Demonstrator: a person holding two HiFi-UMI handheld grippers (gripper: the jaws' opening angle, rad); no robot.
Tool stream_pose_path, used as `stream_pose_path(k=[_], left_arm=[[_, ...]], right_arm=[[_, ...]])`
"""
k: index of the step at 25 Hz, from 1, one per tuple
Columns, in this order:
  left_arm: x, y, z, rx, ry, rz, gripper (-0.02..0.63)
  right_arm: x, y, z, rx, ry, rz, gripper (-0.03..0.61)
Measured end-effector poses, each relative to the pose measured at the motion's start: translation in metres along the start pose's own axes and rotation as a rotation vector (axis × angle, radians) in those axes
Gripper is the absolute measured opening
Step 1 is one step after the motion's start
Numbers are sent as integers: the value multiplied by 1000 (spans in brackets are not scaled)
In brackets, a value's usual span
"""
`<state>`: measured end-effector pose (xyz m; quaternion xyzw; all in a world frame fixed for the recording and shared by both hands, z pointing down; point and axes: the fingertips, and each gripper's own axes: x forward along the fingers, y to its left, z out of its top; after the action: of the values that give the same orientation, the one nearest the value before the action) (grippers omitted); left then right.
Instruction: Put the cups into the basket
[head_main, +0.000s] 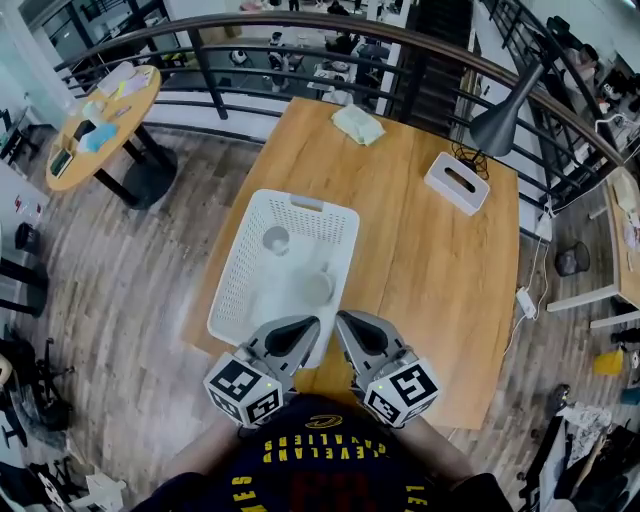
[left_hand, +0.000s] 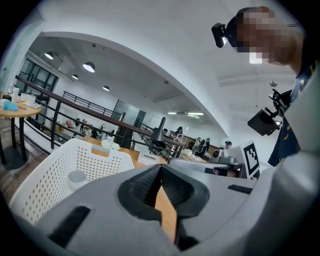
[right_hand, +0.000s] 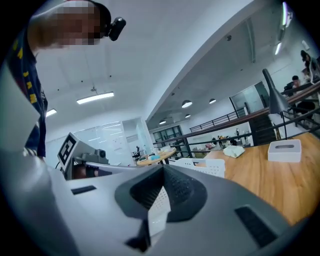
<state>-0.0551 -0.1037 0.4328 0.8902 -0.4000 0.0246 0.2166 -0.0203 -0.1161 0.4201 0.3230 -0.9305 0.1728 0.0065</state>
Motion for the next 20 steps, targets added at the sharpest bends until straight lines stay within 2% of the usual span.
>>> stream_pose_path(k=[5, 8, 13, 20], left_arm=[[-4, -13, -17, -9, 26, -4, 11], [-6, -14, -20, 4, 30, -6, 11], [-12, -9, -21, -2, 39, -56, 11], [-33, 12, -18, -29, 31, -124, 11]], right_arm=[[-12, 8, -8, -49, -24, -31, 12], [-13, 16, -12, -82, -25, -15, 12], [-3, 34, -29, -61, 26, 19, 12], [14, 39, -31, -47, 27, -100, 12]])
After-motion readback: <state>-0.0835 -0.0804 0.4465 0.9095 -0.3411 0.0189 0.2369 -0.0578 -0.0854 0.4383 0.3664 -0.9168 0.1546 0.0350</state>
